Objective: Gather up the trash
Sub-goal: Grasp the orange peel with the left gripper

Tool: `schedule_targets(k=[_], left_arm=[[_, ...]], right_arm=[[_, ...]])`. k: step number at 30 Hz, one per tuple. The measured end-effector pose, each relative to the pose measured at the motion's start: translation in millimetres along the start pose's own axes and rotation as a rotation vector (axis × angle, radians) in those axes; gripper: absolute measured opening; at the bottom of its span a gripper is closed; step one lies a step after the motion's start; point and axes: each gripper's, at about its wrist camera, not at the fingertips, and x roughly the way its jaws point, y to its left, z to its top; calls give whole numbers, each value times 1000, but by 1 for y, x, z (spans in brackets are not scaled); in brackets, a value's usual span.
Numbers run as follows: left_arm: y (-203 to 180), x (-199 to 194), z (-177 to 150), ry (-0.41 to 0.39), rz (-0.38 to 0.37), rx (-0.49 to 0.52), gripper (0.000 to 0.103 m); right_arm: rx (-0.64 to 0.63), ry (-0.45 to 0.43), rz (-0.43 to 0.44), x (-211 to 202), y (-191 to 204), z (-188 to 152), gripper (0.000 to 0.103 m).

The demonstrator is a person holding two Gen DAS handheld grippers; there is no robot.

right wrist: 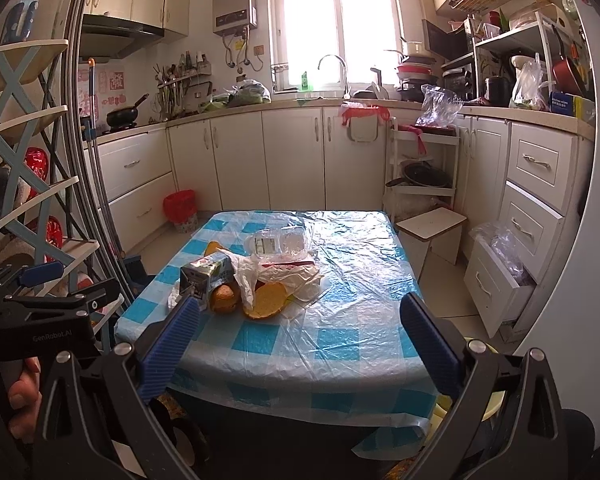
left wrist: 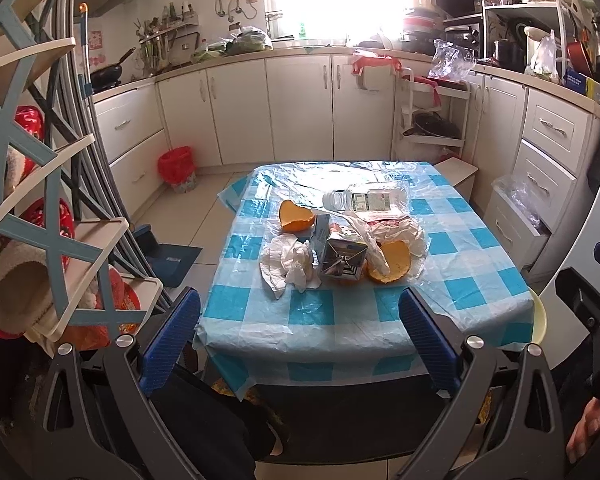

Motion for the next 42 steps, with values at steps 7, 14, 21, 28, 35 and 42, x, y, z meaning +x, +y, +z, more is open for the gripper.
schedule_targets(k=[7,14,21,28,35,42], left_arm=[[19,16,2,24,-4,-53,95],[42,39,13,42,-31,-103,95],[55,65,28,49,-11,-106,95],[61,111,58,75,-11,-73,95],[50,191,91,164,-33,-33,95],[30,274,105,246,-66,67,87]], right_arm=[[6,37,4,11,-1,-7,96],[19,73,-1,23,-11,-18,96],[19,100,12,39,-15,-22,96],[-65,98,109,75,1,2,96],[-142,201,224,130,23,7,63],[-177,251,257,166,37,7,57]])
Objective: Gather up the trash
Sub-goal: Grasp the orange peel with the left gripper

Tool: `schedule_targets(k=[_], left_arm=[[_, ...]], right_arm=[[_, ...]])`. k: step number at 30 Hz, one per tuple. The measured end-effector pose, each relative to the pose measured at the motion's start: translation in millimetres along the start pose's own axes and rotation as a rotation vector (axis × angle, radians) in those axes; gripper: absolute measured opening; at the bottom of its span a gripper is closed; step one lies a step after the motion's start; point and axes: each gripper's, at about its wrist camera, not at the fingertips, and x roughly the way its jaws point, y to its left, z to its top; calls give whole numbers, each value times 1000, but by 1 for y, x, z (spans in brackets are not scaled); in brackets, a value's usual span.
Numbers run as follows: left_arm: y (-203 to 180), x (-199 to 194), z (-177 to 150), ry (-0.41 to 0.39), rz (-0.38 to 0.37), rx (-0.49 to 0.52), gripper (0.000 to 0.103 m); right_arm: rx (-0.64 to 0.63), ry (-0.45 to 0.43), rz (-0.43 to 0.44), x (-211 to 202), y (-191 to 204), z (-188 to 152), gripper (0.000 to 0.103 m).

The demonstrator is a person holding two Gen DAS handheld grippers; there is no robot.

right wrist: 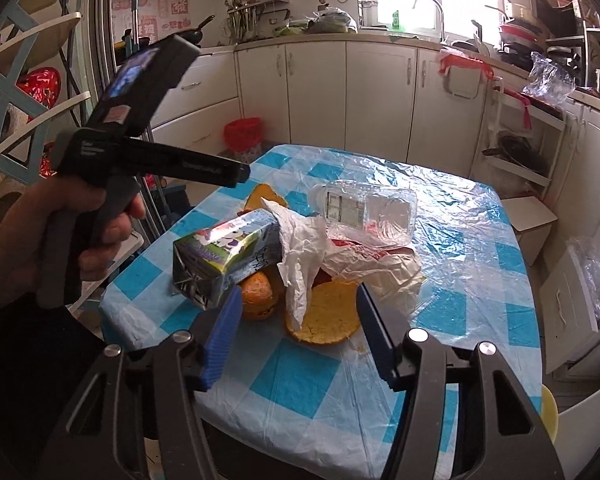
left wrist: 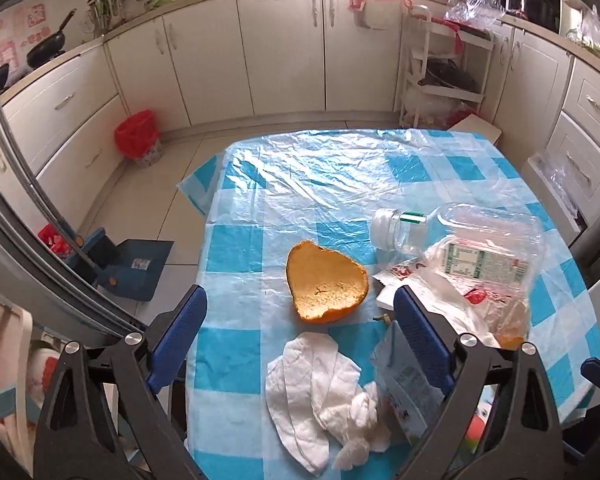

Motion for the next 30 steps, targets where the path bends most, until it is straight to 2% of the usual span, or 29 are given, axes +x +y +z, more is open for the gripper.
schedule_targets(k=[5,9,10,14,17,19,21,28,29,30], left_arm=[[10,43,13,57,-13,-26,78],[11,63,21,79,-51,-23,69],[10,69,22,90,-61,-17,64],[5,89,23,129,-64,11,58],[1,100,20,161,-65,32,39],[3,103,20,170,-103,12,15],[5,100,21,162,-116,0,7],[19,71,23,102,-119,-67,5],[22,64,23,89,-133,-85,5],[26,57,23,74,-142,-100,4]], right_arm=[[22,27,15,21,-9,2,54],[33,51,29,36,-15,5,46],[39,55,34,39,-17,5,46],[56,66,51,49,-20,6,46],[50,75,60,55,-17,6,45],[52,70,65,55,-17,7,45],[49,63,72,55,-17,7,45],[29,69,79,58,-13,4,45],[33,69,82,59,-14,4,44],[41,70,91,60,-15,3,34]])
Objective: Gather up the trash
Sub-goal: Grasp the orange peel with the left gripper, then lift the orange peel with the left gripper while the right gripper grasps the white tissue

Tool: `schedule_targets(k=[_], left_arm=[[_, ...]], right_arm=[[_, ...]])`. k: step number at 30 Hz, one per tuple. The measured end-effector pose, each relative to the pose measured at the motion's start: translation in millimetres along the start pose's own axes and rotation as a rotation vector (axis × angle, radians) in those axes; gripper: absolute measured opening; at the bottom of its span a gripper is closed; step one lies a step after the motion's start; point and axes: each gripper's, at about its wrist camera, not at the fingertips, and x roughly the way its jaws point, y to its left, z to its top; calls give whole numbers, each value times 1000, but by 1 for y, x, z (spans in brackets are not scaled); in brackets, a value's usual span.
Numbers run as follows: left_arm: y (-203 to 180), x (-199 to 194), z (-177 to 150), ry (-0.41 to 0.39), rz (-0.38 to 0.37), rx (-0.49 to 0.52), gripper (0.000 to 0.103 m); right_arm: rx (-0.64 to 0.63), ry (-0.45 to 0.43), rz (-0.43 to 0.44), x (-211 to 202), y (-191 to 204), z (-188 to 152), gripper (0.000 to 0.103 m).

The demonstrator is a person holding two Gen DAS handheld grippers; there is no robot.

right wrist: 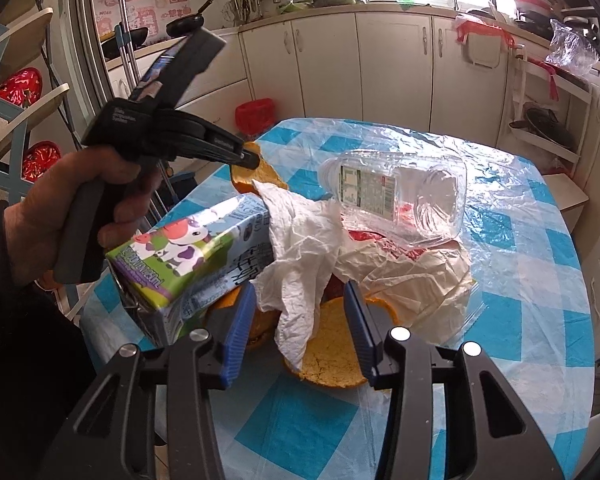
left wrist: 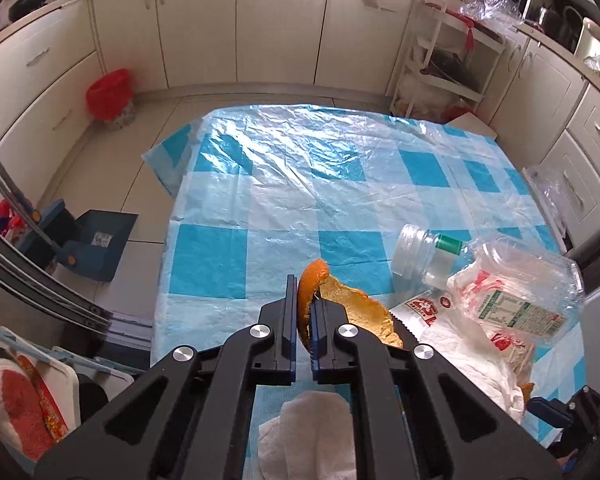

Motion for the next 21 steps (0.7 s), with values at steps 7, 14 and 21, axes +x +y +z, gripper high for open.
schedule_targets(k=[7,14,21], left_arm=[[15,-53,-6,-116,-50,-67,4],[17,-97,-25,-212,-83,-104,4],[9,-119,-41,-246,-82,-80,4]], right_arm=[[83,-41,69,-11,-14,1,3],[116,-100,99,-31,-22,1,3],[156,-207,143,-71,-33,3,2]])
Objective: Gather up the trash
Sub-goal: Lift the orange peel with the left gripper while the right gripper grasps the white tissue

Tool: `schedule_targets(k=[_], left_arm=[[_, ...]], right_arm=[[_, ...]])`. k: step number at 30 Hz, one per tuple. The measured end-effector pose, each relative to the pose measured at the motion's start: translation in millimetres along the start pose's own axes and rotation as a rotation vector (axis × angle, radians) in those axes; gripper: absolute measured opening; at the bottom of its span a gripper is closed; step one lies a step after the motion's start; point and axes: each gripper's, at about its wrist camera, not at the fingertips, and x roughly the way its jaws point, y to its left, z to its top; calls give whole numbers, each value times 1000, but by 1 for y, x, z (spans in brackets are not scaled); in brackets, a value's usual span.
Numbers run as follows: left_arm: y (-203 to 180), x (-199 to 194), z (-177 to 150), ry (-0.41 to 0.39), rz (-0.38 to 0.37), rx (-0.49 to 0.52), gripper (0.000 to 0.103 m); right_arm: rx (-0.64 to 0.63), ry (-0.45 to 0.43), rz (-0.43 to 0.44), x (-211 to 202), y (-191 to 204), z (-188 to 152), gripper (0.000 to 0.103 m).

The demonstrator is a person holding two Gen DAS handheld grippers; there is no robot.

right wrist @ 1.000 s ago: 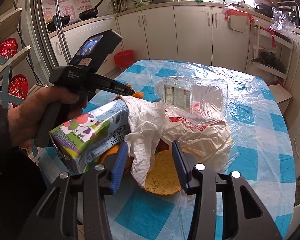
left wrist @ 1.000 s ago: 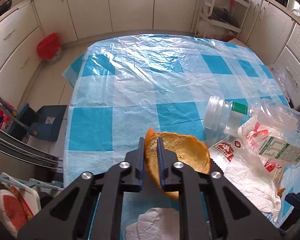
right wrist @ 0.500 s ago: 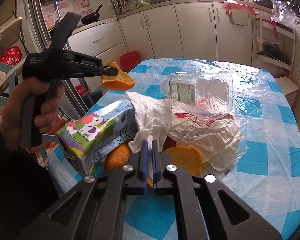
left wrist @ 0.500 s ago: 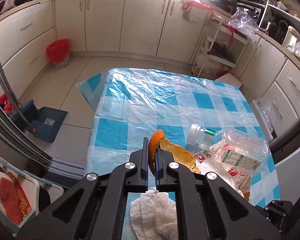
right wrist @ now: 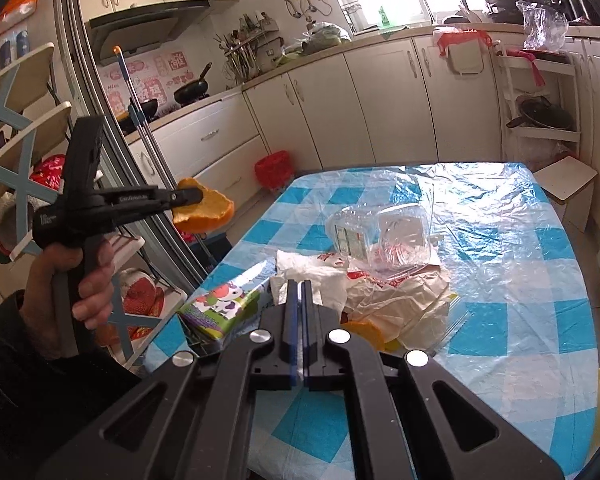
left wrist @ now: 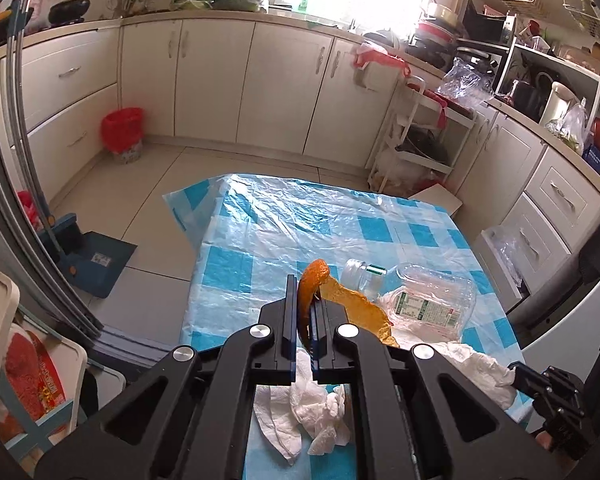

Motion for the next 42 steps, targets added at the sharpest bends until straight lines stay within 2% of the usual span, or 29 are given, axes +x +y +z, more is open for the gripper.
schedule_targets(k=[5,9,10,12,13,17,20,22,23,24,26,35,42], left_arm=[[-6,-9,-2,-22,-25,-1,4],[-13,-8,-6,-17,-30,10,4],[-15,-7,-7,-13,-31,11,4],[-19,-6,-9,-8,-35,16,4],[-20,-6,-11,-7,-36,19,4],[-25,-5,-15,0,-40,40,4],[-25,-5,-16,0,-43,47,4],[-25,-6,-16,-1,-46,46,5],[-25,-6,-15,-3,-47,47,4],[-25,-7,-15,-4,-47,49,5],[-26,-7,-14,-9,-50,53,4],[-42,-18,-12,-53,-63,102,4],[-81,-35,-20,-100,-126,171,4]], right_arm=[[36,-63,-3,-29,-13,6,2],[58,20,-11,-22,-22,4,3],[61,59,-10,-16,-22,1,7],[41,114,-29,-6,-16,-6,60],[13,126,-39,-1,-9,-11,63],[-79,221,-65,33,11,-23,63],[-101,266,-125,57,11,-33,62],[-95,299,-145,71,6,-38,50],[-86,314,-147,75,2,-40,31],[-76,326,-139,77,0,-41,17],[-50,306,-122,70,-5,-41,10],[-40,87,-29,3,-5,-18,9],[-5,22,-62,-40,-18,-7,9]])
